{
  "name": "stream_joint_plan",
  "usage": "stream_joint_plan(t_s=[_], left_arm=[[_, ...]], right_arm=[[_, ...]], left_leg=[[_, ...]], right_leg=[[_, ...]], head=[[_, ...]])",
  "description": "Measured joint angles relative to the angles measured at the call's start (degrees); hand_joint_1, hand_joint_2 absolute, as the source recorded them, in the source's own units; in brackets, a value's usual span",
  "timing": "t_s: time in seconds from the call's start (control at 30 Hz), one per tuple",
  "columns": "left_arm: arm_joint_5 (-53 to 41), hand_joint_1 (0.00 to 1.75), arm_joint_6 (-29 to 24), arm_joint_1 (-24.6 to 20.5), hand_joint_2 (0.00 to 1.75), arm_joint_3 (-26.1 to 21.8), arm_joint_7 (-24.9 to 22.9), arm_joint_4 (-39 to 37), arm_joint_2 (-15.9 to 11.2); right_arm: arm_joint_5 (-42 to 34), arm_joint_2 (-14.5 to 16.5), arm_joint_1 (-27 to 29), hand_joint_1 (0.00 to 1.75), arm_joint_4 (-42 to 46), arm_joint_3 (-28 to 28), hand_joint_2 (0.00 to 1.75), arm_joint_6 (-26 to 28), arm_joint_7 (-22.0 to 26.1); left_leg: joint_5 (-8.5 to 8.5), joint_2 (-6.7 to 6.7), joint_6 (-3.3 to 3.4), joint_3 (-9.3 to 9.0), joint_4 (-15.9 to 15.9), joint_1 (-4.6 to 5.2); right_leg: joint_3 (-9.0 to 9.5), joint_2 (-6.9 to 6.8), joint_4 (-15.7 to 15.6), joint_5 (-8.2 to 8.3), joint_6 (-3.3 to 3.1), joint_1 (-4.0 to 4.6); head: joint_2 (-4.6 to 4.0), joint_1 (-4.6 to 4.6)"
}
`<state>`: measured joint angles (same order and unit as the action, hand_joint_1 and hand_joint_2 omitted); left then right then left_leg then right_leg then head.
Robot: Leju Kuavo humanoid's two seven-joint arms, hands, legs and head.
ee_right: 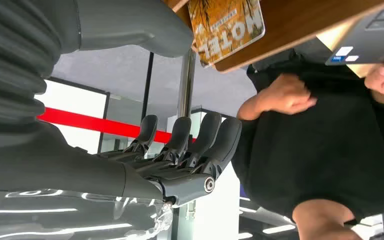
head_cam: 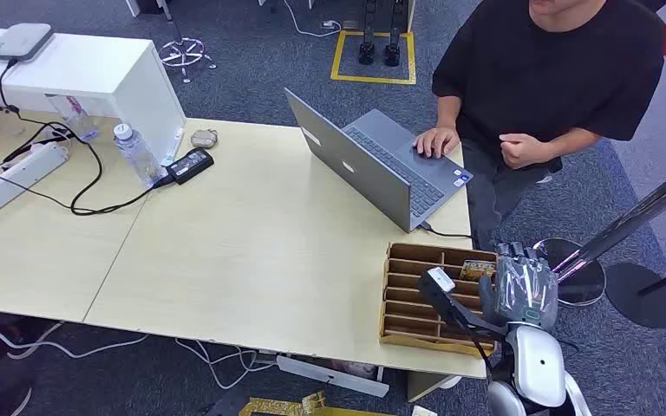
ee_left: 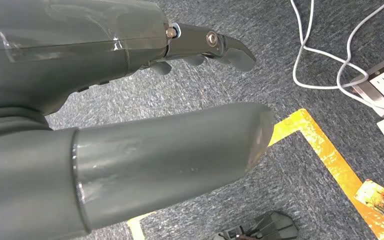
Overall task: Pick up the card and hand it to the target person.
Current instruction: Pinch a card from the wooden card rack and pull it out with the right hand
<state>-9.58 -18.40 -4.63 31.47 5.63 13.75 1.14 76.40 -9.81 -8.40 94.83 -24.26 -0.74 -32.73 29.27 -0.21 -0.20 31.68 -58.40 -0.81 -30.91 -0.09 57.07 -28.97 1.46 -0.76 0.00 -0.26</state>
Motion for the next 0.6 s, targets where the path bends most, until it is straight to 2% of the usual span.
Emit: stream_joint_plan(t_s=[0.37,0.6], left_arm=[[-0.03,0.00,0.00,-0.02,0.00,0.00,-0.05,0.00,0.00],[-0.03,0.00,0.00,-0.02,0.00,0.02,-0.05,0.00,-0.01]], right_arm=[[-0.08,0.00,-0.42,0.73,-1.97,0.00,1.75,-0.14,0.04],[-0.08,0.00,-0.63,0.67,-3.06,-0.02,1.75,-0.13,0.05]], left_leg=[[0.00,0.00,0.00,0.00,0.00,0.00],[0.00,0.00,0.00,0.00,0.00,0.00]], right_leg=[[0.00,0.00,0.00,0.00,0.00,0.00],[0.00,0.00,0.00,0.00,0.00,0.00]], head=[[0.00,0.00],[0.00,0.00]])
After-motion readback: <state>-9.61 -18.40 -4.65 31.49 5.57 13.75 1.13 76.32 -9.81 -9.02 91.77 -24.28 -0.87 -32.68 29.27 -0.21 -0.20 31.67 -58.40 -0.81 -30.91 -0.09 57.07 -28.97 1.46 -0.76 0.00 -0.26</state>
